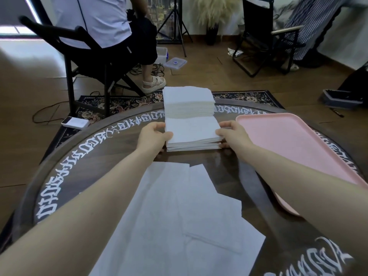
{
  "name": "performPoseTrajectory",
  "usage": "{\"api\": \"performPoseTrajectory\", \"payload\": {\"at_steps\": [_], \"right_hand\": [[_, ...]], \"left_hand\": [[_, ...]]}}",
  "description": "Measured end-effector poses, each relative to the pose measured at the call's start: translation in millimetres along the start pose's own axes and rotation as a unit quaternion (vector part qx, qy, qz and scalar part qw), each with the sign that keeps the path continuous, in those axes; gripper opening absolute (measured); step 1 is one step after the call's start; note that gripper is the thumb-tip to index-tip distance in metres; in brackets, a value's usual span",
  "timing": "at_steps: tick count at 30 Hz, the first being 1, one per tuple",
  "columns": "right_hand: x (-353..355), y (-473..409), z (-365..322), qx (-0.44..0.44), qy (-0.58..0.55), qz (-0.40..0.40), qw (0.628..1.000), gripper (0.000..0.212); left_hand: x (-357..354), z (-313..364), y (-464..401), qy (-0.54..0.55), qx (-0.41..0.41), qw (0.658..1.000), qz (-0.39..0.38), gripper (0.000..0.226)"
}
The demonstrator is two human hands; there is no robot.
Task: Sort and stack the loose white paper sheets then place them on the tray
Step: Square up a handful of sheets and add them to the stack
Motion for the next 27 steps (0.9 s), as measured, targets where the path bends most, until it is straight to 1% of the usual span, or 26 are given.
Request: {"api": "performPoseTrajectory", "payload": {"at_steps": [1,2,3,4,5,6,7,8,9,10,11,13,15,17,20,21,22,24,25,27], "right_hand": [[1,0,0,0.003,0.017,0.008,1.000,0.018],[4,1,0,0.015,0.044,0.017,0.999,0.028],[7,3,0,0.039,0.076,0.022,0.996,0.038],[10,6,-1,0.072,0.110,0.017,0.991,0.046],[14,10,-2,0.107,0.149,-0.003,0.983,0.053],[17,15,-2,0.137,0.202,-0.032,0.969,0.060],[18,18,-1,0.163,0.271,-0.064,0.946,0.066],[18,21,1,0.187,0.348,-0.086,0.915,0.070],[17,23,4,0.209,0.415,-0.089,0.881,0.071],[15,24,7,0.228,0.456,-0.076,0.857,0.067],[14,25,8,0.242,0.470,-0.056,0.847,0.061],[12,24,9,0.254,0.456,-0.025,0.853,0.050],[12,23,10,0.256,0.448,-0.010,0.856,0.043],[12,23,11,0.264,0.444,-0.004,0.856,0.040],[14,27,13,0.272,0.443,-0.004,0.854,0.040],[15,29,12,0.270,0.444,-0.005,0.855,0.041],[17,32,11,0.263,0.443,-0.008,0.857,0.043],[22,41,9,0.242,0.426,-0.013,0.872,0.046],[26,47,8,0.230,0.414,-0.012,0.881,0.048],[32,62,6,0.207,0.394,-0.008,0.895,0.050]], "left_hand": [[2,1,1,-0.014,-0.006,1.000,0.005,0.042],[5,1,4,-0.045,-0.023,0.999,0.009,0.050],[8,2,7,-0.109,-0.050,0.993,0.005,0.060],[12,4,10,-0.206,-0.084,0.975,-0.007,0.070],[15,4,13,-0.319,-0.119,0.940,-0.023,0.079],[17,5,16,-0.422,-0.150,0.894,-0.037,0.085],[16,5,19,-0.492,-0.176,0.851,-0.047,0.087],[14,5,21,-0.528,-0.196,0.824,-0.053,0.083],[11,5,22,-0.538,-0.210,0.815,-0.054,0.076],[7,6,24,-0.533,-0.219,0.816,-0.052,0.067],[4,6,25,-0.526,-0.227,0.818,-0.047,0.059],[-1,7,26,-0.528,-0.234,0.816,-0.040,0.050],[-4,7,25,-0.536,-0.237,0.809,-0.039,0.046],[-5,6,24,-0.539,-0.239,0.807,-0.037,0.044],[-1,7,24,-0.526,-0.231,0.818,-0.044,0.048],[3,8,25,-0.515,-0.223,0.826,-0.058,0.053],[9,11,28,-0.493,-0.207,0.842,-0.076,0.061],[26,16,38,-0.415,-0.162,0.890,-0.102,0.071],[37,18,45,-0.373,-0.149,0.911,-0.097,0.071],[62,19,62,-0.319,-0.138,0.936,-0.059,0.060]]}}
Point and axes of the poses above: each hand's wrist, its own y-axis away from the middle knuckle, its own x-axis out of the back of the hand, z = x × y, the point moved 1 cm from there along -y, towards the middle knuckle, and after that the axes turned 1 degree about -z, right-handed, at the moved point
